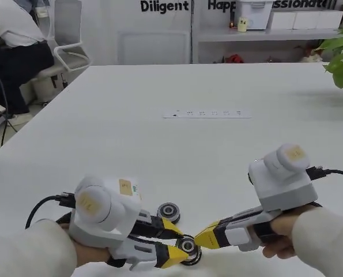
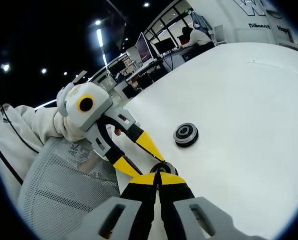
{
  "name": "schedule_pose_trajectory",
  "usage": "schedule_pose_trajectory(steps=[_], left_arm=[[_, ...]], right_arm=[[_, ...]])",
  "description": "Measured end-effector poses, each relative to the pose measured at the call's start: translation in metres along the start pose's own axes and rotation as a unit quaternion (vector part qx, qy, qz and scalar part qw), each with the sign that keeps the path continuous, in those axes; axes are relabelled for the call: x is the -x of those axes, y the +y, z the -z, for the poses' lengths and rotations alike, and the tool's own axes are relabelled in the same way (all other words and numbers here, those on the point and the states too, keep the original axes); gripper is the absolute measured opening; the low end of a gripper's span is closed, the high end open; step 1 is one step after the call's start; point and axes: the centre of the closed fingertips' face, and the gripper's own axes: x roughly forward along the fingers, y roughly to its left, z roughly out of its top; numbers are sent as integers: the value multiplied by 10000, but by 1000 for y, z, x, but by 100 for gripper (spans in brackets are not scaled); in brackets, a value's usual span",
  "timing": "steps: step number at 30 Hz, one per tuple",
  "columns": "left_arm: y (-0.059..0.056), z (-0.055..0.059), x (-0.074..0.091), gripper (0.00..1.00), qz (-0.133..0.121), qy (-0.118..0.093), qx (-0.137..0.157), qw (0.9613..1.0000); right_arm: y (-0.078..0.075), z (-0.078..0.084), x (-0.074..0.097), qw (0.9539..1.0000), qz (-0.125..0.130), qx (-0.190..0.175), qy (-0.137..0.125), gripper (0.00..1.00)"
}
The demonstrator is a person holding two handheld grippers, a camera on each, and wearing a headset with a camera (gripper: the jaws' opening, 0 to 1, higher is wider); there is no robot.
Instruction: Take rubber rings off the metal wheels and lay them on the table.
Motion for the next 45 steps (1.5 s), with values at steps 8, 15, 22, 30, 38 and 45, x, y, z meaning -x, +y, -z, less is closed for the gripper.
schedule_pose_trajectory(steps=[8, 15, 22, 30, 38, 45], left_arm=[[-5, -20, 13, 32, 5, -227, -191, 9996], [-11, -42, 34, 44, -64, -435, -471, 9979], [-5, -49, 59, 51, -244, -674, -351, 9968], [-2, -34, 82, 64, -553, -628, -114, 9964], [7, -26, 106, 66, -945, -849, 158, 9918], [8, -16, 109, 69, -1063, -771, 217, 9911]], right_arm=[[1, -6, 5, 9999, 34, -35, -128, 0], [-1, -10, 13, 9997, 126, -80, -194, 0], [3, -16, 14, 9994, 162, -88, -284, 0], [9, -31, 18, 9983, 186, -109, -538, 0], [19, -39, 18, 9973, 185, -102, -701, 0], [26, -46, 15, 9965, 154, -96, -817, 0]])
